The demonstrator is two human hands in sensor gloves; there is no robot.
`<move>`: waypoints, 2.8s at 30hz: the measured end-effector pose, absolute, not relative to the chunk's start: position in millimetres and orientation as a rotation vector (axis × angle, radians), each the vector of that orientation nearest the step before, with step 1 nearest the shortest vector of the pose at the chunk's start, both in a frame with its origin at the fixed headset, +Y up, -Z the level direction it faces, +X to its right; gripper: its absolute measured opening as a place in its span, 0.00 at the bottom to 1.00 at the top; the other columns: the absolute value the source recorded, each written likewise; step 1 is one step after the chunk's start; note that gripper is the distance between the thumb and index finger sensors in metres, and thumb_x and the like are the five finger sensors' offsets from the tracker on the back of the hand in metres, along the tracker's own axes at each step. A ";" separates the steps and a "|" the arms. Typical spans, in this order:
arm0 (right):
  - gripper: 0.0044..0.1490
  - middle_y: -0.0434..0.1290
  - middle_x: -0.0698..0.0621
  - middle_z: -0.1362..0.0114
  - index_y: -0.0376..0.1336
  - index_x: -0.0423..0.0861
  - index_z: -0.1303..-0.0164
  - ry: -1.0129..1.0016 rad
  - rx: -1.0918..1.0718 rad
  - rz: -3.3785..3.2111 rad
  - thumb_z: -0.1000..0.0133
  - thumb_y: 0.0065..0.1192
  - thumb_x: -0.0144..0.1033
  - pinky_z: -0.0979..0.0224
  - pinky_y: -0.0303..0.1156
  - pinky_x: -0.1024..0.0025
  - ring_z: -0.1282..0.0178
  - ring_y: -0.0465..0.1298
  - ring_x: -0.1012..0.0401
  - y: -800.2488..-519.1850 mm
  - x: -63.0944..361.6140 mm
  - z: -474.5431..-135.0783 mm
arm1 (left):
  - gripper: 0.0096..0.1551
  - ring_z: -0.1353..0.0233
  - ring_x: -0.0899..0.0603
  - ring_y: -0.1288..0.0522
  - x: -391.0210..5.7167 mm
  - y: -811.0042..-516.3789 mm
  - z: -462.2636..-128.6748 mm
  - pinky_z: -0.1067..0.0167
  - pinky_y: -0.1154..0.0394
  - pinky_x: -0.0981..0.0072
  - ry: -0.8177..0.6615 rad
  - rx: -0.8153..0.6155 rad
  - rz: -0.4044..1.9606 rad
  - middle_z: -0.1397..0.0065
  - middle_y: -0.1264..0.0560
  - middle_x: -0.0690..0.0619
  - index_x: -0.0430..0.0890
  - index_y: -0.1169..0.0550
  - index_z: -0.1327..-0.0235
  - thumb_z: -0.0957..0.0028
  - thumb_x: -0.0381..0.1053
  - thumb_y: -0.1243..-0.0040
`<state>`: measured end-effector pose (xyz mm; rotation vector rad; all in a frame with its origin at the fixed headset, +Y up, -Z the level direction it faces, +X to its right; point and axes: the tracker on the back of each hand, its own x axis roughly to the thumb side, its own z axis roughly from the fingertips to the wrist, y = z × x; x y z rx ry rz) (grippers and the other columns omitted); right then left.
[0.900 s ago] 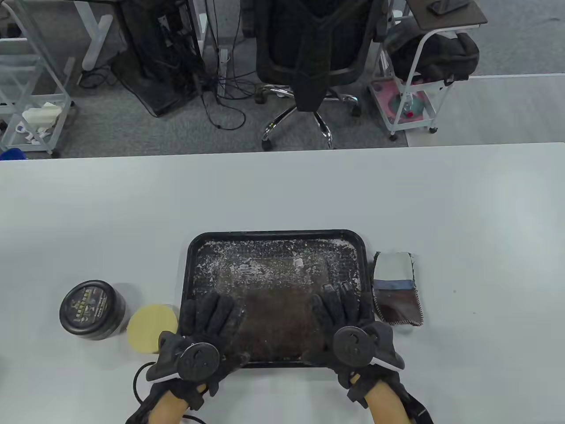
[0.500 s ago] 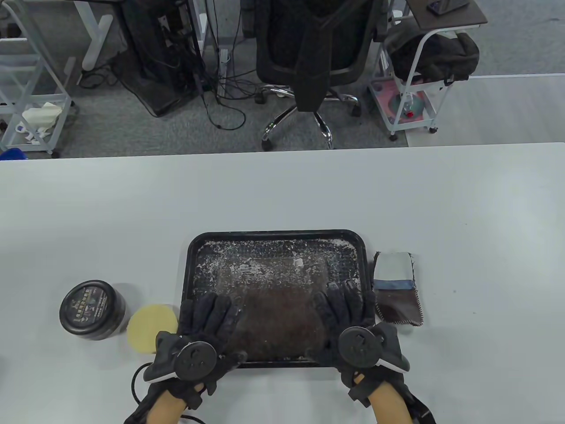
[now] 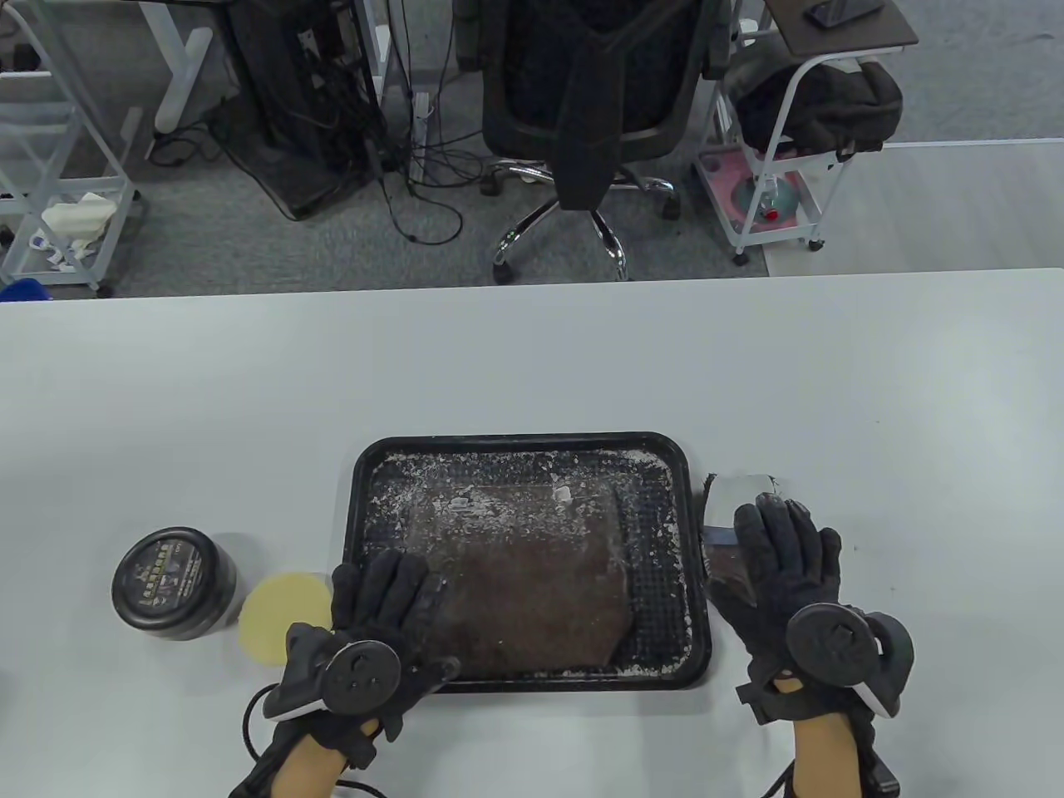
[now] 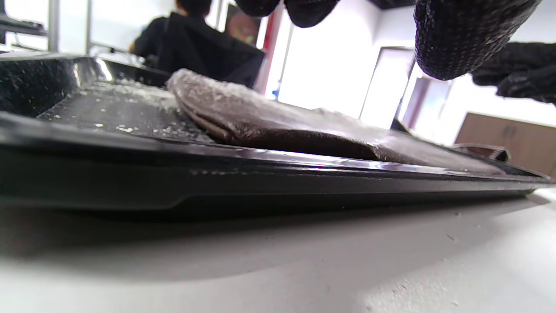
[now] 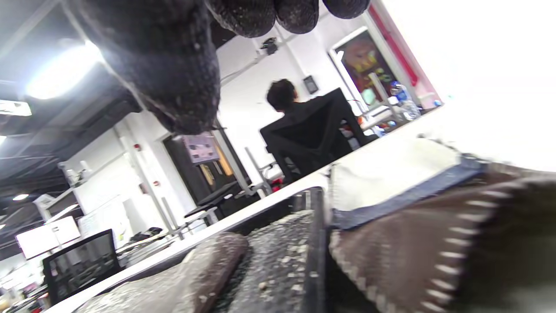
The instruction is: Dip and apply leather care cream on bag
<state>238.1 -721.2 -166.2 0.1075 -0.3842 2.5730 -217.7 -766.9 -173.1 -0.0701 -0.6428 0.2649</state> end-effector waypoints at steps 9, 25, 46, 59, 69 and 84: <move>0.55 0.52 0.39 0.10 0.53 0.48 0.15 -0.163 0.019 2.638 0.48 0.85 0.43 0.20 0.36 0.28 0.09 0.48 0.35 -747.0 245.9 -184.3 | 0.53 0.18 0.23 0.55 -219.2 -766.5 -173.8 0.34 0.64 0.20 -0.641 -0.071 0.274 0.14 0.53 0.36 0.42 0.42 0.17 0.45 0.71 0.41; 0.44 0.63 0.40 0.15 0.62 0.48 0.21 0.054 -0.096 2.743 0.47 0.83 0.40 0.19 0.42 0.34 0.12 0.56 0.41 -778.0 240.4 -197.9 | 0.52 0.18 0.23 0.54 -221.2 -766.0 -174.0 0.34 0.63 0.20 -0.639 -0.080 0.302 0.14 0.52 0.35 0.41 0.41 0.17 0.45 0.70 0.41; 0.28 0.76 0.44 0.24 0.70 0.51 0.30 -0.331 -0.116 2.742 0.43 0.75 0.32 0.23 0.65 0.48 0.21 0.73 0.45 -755.0 236.0 -191.5 | 0.50 0.18 0.23 0.54 -226.0 -763.6 -176.8 0.34 0.64 0.20 -0.613 -0.063 0.299 0.14 0.51 0.36 0.41 0.39 0.17 0.44 0.67 0.40; 0.28 0.78 0.43 0.28 0.70 0.50 0.30 -0.665 0.083 2.730 0.43 0.75 0.34 0.27 0.70 0.49 0.27 0.78 0.44 -729.6 205.3 -180.4 | 0.42 0.16 0.26 0.51 -247.6 -767.1 -187.1 0.32 0.64 0.24 -0.485 -0.119 0.232 0.15 0.44 0.39 0.43 0.31 0.21 0.45 0.62 0.35; 0.28 0.78 0.42 0.28 0.70 0.50 0.30 -0.678 0.251 2.781 0.43 0.74 0.35 0.28 0.70 0.48 0.27 0.79 0.45 -724.2 164.1 -182.3 | 0.40 0.18 0.27 0.46 -240.0 -784.5 -194.5 0.29 0.57 0.30 -0.461 -0.253 0.226 0.16 0.40 0.39 0.43 0.30 0.22 0.43 0.61 0.38; 0.28 0.79 0.42 0.29 0.70 0.49 0.30 -0.574 0.548 2.786 0.43 0.75 0.35 0.28 0.71 0.49 0.28 0.80 0.45 -714.4 26.7 -209.3 | 0.42 0.19 0.26 0.45 -236.9 -787.2 -193.4 0.29 0.57 0.30 -0.450 -0.279 0.227 0.17 0.41 0.38 0.41 0.32 0.22 0.44 0.61 0.38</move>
